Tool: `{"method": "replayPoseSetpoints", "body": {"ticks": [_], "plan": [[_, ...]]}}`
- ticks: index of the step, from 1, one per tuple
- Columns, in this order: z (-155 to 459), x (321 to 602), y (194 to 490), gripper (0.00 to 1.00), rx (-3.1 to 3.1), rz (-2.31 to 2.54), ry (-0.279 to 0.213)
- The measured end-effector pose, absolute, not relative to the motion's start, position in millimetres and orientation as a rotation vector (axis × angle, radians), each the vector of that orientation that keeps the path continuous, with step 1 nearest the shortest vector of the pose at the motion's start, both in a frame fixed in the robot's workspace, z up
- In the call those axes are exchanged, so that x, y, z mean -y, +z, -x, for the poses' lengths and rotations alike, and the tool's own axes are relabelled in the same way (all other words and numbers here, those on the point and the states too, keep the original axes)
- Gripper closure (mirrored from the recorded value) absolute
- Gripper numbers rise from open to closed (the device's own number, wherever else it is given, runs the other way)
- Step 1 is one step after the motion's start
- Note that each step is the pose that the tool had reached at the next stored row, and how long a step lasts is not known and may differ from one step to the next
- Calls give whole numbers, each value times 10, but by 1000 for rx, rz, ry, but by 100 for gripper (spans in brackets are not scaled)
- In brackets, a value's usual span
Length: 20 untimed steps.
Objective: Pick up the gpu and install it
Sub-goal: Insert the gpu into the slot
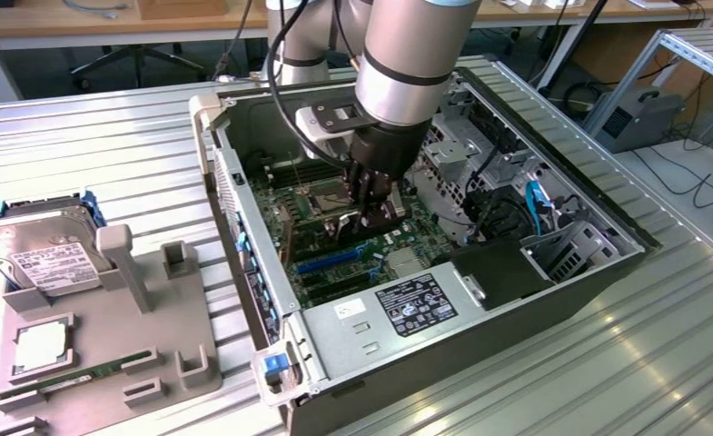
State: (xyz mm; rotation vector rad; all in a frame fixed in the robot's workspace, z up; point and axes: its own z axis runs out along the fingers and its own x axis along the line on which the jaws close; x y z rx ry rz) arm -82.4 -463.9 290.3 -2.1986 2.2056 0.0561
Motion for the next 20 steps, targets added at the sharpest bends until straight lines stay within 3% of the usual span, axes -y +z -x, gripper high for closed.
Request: {"method": "replayPoseSetpoints", "body": {"ticks": [20], "plan": [[1031, 4630, 2709, 73, -2210, 2194, 56]]}}
